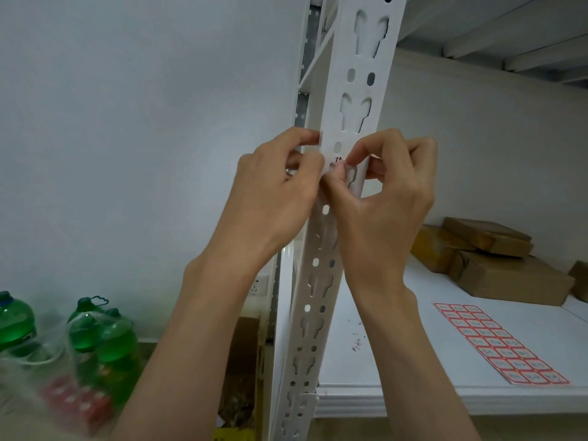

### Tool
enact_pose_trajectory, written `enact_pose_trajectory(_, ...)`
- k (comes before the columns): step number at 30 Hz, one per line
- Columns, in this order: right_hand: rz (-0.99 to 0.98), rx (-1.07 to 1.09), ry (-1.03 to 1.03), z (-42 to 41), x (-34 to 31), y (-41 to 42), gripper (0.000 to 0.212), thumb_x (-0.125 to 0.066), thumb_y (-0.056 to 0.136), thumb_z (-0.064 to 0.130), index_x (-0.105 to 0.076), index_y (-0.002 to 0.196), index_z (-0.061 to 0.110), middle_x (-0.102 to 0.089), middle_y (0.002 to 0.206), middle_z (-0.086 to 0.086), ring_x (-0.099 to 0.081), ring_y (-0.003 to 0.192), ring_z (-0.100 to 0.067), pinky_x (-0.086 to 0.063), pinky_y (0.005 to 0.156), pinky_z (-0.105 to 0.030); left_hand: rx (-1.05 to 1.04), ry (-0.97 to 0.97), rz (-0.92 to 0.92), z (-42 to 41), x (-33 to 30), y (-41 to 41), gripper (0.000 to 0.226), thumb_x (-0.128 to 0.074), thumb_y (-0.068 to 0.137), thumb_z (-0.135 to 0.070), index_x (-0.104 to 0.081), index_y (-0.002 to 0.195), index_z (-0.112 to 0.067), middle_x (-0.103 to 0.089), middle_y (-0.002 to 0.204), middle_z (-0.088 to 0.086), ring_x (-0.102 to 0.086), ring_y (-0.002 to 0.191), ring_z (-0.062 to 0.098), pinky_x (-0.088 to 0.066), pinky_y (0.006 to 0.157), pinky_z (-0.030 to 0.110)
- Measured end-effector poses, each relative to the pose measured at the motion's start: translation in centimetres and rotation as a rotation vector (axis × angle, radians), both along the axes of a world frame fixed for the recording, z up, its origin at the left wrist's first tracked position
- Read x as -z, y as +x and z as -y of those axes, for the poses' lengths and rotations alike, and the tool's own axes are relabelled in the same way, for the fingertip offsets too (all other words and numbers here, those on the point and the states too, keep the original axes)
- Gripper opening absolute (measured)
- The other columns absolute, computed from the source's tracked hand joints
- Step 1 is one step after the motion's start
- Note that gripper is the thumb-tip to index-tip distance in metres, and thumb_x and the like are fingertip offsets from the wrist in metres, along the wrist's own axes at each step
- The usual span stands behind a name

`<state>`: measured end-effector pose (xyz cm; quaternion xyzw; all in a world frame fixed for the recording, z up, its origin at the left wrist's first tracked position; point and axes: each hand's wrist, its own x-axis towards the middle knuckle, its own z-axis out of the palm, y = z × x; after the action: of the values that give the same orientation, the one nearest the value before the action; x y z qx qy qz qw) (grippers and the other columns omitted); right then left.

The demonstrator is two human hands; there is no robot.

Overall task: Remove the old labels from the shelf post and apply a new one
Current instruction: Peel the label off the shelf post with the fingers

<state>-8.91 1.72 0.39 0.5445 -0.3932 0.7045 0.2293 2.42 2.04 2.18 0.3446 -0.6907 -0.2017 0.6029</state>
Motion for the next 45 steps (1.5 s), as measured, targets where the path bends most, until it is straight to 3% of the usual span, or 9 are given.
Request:
enact_pose_trajectory(2, 0.018, -0.048, 0.026, -0.3, -0.2, 0.2, 0.016, -0.074, 0.083, 0.016, -0.059, 0.09, 0.018, -0.052, 0.097, -0.004, -0.049, 0.083, -0.004, -0.043, 0.074, -0.006, 0.03, 0.01, -0.006, 0.2, 0.1, 0.3, 0.035, -0.041, 0.098, -0.024, -0.067, 0.123, -0.027, -0.074, 0.094, -0.01, -0.073, 0.082, 0.01, -0.063, 0.077, 0.033)
enact_pose_trajectory(6, 0.076, -0.188, 0.06, -0.8, -0.6, -0.5, 0.021, -0.068, 0.084, 0.006, -0.055, 0.092, 0.019, -0.058, 0.097, -0.006, -0.057, 0.084, -0.006, -0.049, 0.077, -0.012, 0.089, 0.03, -0.003, 0.1, 0.1, 0.4, 0.034, -0.037, 0.104, -0.016, -0.066, 0.114, -0.032, -0.072, 0.085, -0.018, -0.071, 0.078, 0.001, -0.056, 0.063, 0.015)
enact_pose_trajectory(11, 0.218, -0.41, 0.123, -1.4, -1.1, -0.8, 0.025, -0.065, 0.089, 0.004, -0.051, 0.106, 0.016, -0.062, 0.096, 0.003, -0.063, 0.088, -0.005, -0.053, 0.078, -0.018, 0.075, 0.029, 0.04, 0.4, 0.5, 0.1, 0.037, -0.037, 0.102, -0.019, -0.069, 0.102, -0.038, -0.076, 0.089, -0.002, -0.07, 0.082, 0.029, -0.06, 0.075, 0.049)
enact_pose_trajectory(15, 0.258, -0.521, 0.297, -1.5, -1.1, 0.2, 0.04, -0.062, 0.096, 0.014, -0.046, 0.13, 0.026, -0.062, 0.114, 0.015, -0.063, 0.1, 0.003, -0.051, 0.076, -0.009, 0.077, 0.042, 0.024, 0.5, 0.6, 0.0, 0.037, -0.035, 0.103, -0.02, -0.071, 0.101, -0.029, -0.073, 0.09, 0.007, -0.069, 0.084, 0.03, -0.059, 0.076, 0.05)
enact_pose_trajectory(17, 0.251, -0.534, 0.375, -1.3, -0.9, 0.7, 0.039, -0.058, 0.097, 0.017, -0.046, 0.133, 0.026, -0.062, 0.112, 0.017, -0.063, 0.096, 0.006, -0.05, 0.071, -0.008, 0.08, 0.052, 0.011, 0.6, 0.6, -0.1, 0.036, -0.035, 0.103, -0.02, -0.071, 0.102, -0.021, -0.073, 0.088, 0.002, -0.069, 0.084, 0.025, -0.058, 0.077, 0.05)
enact_pose_trajectory(21, 0.286, -0.582, 0.414, -1.3, -1.1, 1.5, 0.03, -0.051, 0.098, 0.01, -0.05, 0.127, 0.016, -0.061, 0.093, 0.011, -0.059, 0.074, 0.011, -0.047, 0.057, -0.006, 0.078, 0.057, -0.016, 0.8, 0.7, -0.5, 0.032, -0.036, 0.102, -0.02, -0.068, 0.101, -0.024, -0.071, 0.088, 0.001, -0.068, 0.086, 0.025, -0.057, 0.079, 0.052)
enact_pose_trajectory(26, 0.336, -0.629, 0.45, -1.5, -1.4, 2.0, 0.018, -0.048, 0.1, 0.014, -0.047, 0.117, 0.012, -0.056, 0.088, 0.004, -0.056, 0.064, 0.008, -0.044, 0.048, -0.007, 0.079, 0.057, -0.034, 0.9, 0.9, -1.0, 0.029, -0.033, 0.104, -0.024, -0.062, 0.098, -0.022, -0.069, 0.086, 0.001, -0.065, 0.083, 0.024, -0.056, 0.079, 0.053)
enact_pose_trajectory(32, 0.351, -0.612, 0.525, -1.1, -1.9, 1.5, 0.012, -0.049, 0.098, 0.022, -0.049, 0.107, 0.015, -0.056, 0.085, 0.003, -0.055, 0.065, 0.001, -0.047, 0.051, -0.01, 0.086, 0.063, -0.075, 0.7, 0.7, -1.2, 0.029, -0.031, 0.099, -0.026, -0.057, 0.093, -0.013, -0.064, 0.083, 0.008, -0.06, 0.081, 0.031, -0.054, 0.079, 0.056)
enact_pose_trajectory(45, 0.293, -0.571, 0.542, -0.5, -1.7, 1.0, 0.007, -0.05, 0.098, 0.022, -0.046, 0.104, 0.019, -0.054, 0.087, 0.003, -0.052, 0.065, 0.005, -0.049, 0.056, -0.011, 0.069, 0.072, -0.094, 0.7, 0.7, -1.5, 0.026, -0.032, 0.1, -0.023, -0.052, 0.091, -0.009, -0.063, 0.085, 0.013, -0.058, 0.082, 0.031, -0.056, 0.073, 0.055)
